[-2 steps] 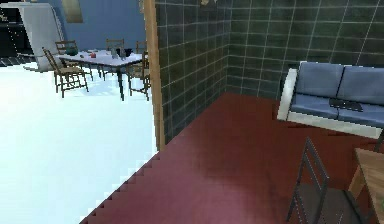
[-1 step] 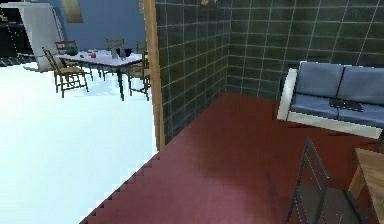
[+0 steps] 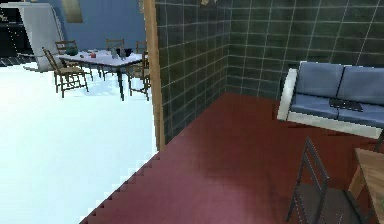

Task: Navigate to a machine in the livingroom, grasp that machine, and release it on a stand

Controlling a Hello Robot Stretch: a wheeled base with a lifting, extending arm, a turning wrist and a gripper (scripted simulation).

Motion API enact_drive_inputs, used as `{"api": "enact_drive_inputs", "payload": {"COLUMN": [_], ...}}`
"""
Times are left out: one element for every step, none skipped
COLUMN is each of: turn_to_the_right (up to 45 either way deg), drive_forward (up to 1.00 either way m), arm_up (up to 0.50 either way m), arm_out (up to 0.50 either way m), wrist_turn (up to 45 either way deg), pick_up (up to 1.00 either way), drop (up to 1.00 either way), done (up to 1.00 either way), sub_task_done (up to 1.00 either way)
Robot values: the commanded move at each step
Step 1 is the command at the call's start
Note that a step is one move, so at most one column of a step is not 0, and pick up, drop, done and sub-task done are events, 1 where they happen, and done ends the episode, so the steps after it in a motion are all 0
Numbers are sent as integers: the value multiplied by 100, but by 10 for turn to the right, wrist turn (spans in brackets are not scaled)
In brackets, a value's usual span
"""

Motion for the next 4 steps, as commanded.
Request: {"api": "enact_drive_inputs", "payload": {"turn_to_the_right": [0,0,0,0], "drive_forward": [0,0,0,0], "arm_up": [0,10,36,0], "arm_out": [0,0,0,0], "wrist_turn": [0,0,0,-450], "pick_up": [100,0,0,0], "drop": [0,0,0,0], "done": [0,0,0,0], "sub_task_done": [0,0,0,0]}}
